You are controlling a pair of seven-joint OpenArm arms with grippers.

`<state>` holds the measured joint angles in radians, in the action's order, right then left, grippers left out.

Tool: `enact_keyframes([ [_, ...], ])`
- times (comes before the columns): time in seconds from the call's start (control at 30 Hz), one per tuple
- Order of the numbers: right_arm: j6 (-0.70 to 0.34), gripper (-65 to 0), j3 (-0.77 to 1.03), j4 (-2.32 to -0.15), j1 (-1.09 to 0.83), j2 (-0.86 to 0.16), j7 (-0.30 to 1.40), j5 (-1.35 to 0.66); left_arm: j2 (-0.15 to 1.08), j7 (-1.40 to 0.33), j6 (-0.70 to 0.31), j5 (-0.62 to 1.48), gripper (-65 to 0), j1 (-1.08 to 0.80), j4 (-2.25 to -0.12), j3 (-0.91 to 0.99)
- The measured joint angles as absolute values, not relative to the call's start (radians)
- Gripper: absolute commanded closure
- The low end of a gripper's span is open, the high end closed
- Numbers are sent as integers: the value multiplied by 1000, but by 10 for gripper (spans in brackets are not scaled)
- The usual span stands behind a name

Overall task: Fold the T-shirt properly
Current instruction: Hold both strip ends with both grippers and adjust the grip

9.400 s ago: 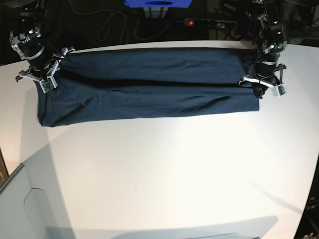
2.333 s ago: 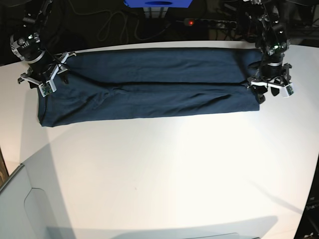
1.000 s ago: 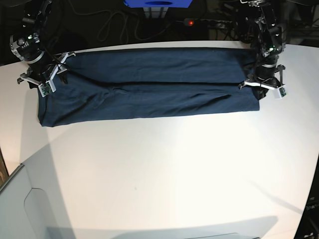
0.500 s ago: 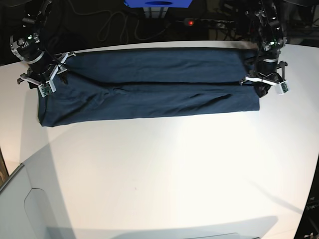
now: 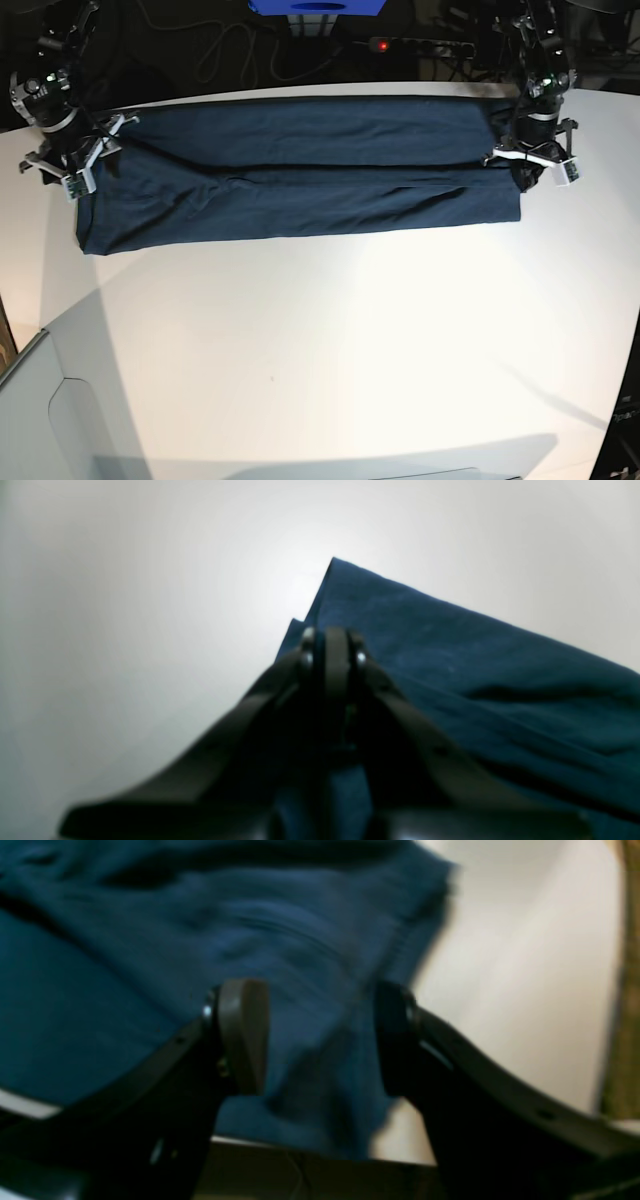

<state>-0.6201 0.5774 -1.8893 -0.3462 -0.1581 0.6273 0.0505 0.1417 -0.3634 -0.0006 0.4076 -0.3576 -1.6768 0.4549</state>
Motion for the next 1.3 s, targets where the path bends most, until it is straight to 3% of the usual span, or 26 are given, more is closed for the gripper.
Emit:
enact_keyframes([
  [0.13, -620, -382, 577, -1885, -334, -163, 625, 48, 141, -364, -1, 408, 0, -358, -1677, 455],
  [0.43, -621, -382, 494, -1841, -326, -180, 625, 44, 141, -363, -1, 407, 0, -358, -1677, 455],
  [1.03, -620, -381, 506, -1597, -297, -213, 547, 47, 170, -363, -1, 408, 0, -355, -1664, 451],
  [1.3, -621, -381, 533, -1589, -297, -224, 550, 48, 182, -363, -1, 408, 0, -355, -1632, 452],
])
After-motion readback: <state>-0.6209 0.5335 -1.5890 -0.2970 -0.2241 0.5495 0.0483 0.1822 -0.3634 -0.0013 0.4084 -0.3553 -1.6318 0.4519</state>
